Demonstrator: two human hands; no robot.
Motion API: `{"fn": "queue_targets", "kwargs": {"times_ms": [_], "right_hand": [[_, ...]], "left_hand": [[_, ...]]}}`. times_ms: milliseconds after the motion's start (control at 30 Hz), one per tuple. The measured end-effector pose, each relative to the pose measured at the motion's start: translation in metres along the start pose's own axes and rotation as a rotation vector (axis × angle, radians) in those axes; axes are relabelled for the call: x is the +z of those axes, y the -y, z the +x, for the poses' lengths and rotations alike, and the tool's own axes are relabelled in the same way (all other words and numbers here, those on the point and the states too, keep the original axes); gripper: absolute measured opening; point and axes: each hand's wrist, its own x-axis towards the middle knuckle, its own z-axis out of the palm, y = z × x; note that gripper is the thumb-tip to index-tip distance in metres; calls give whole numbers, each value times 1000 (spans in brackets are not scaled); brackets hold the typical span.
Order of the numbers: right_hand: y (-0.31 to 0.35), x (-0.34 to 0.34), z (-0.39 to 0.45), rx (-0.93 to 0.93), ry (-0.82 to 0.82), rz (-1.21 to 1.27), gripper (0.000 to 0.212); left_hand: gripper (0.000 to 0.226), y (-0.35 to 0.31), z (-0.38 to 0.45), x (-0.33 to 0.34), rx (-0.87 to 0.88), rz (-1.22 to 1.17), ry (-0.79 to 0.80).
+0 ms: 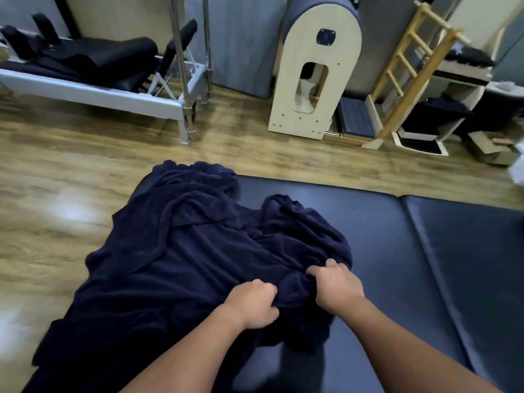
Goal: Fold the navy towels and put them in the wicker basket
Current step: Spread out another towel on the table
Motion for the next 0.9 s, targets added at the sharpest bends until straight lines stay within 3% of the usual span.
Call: {"fn": "queue_targets", "kwargs": {"times_ms": [233,367,433,533,700,767,833,900], "right_hand": [[-105,2,10,-1,-30,-12,51],[-153,23,6,-150,-242,342,79],[-171,38,2,-16,-356,563,85],[-181,63,-5,212,-365,921,96],[-175,84,-14,195,-227,1325,47],[-173,89,-12,195,-232,1394,54],[-168,88,-14,176,-246,1307,67],[-158,90,-16,110,-233,1283,79]], "left_hand": [[20,-96,52,30,-52,-19,120],[25,-123,69,19,-130,54,300],[43,-129,77,6,-175,62,342],[54,-136,93,-17,-146,73,249],[23,-149,132,-43,-29,180,-65],[15,-152,152,-48,55,203,-221],[43,-156,176,-53,115,223,-272],[77,-158,196,-57,112,225,-191]]}}
